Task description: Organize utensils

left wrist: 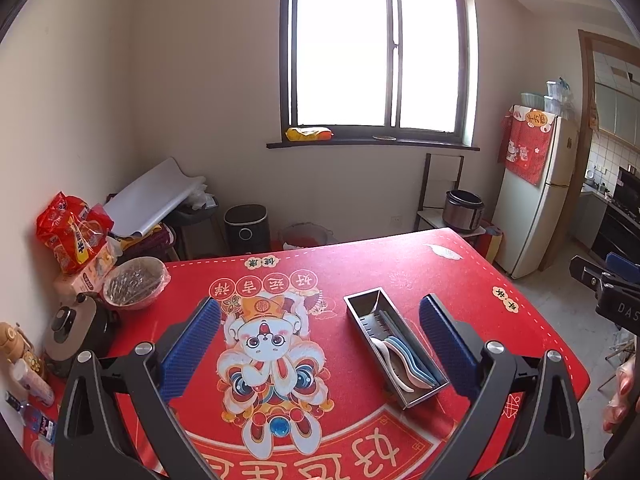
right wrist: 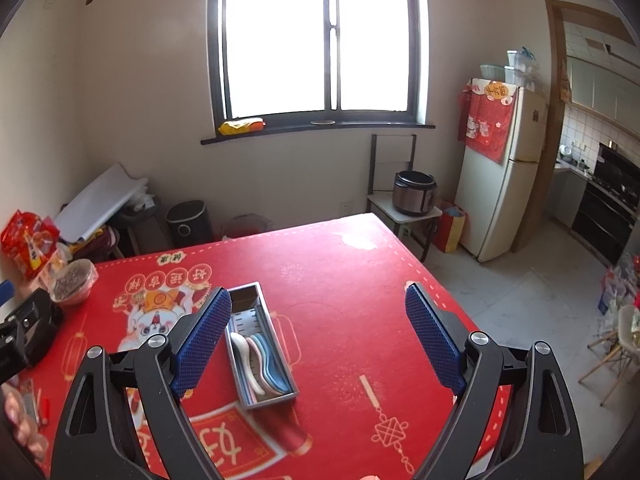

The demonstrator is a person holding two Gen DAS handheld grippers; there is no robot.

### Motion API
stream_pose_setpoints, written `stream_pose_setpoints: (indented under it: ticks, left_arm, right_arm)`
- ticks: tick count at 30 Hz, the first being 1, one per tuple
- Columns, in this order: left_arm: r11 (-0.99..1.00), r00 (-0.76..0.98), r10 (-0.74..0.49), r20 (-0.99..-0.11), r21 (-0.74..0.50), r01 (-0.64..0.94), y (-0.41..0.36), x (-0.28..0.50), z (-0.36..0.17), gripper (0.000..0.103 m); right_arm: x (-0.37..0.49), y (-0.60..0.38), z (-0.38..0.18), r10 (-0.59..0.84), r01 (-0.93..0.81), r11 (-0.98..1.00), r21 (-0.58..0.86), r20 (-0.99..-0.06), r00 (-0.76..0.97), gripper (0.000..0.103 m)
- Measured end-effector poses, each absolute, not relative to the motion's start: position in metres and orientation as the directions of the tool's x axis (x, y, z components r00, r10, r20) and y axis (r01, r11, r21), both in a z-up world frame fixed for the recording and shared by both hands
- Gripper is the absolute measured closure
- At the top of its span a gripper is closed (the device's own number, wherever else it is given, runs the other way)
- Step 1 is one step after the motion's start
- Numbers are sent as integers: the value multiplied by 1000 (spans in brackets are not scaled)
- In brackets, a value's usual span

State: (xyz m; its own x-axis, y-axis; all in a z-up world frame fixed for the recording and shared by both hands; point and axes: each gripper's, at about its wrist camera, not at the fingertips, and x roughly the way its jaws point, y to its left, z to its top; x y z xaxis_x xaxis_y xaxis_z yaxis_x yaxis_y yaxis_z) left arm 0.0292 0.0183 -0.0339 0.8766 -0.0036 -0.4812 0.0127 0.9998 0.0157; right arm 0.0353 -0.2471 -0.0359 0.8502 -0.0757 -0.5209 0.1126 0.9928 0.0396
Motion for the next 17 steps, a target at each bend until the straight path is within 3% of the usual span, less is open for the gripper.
stream_pose_setpoints:
  ticks: [17]
  left_arm:
    - [999,880,-32,-475,6,40,7,28,-31,6]
  right_arm:
    - [28,-260,-31,-119,154,988,28,-503,856,17]
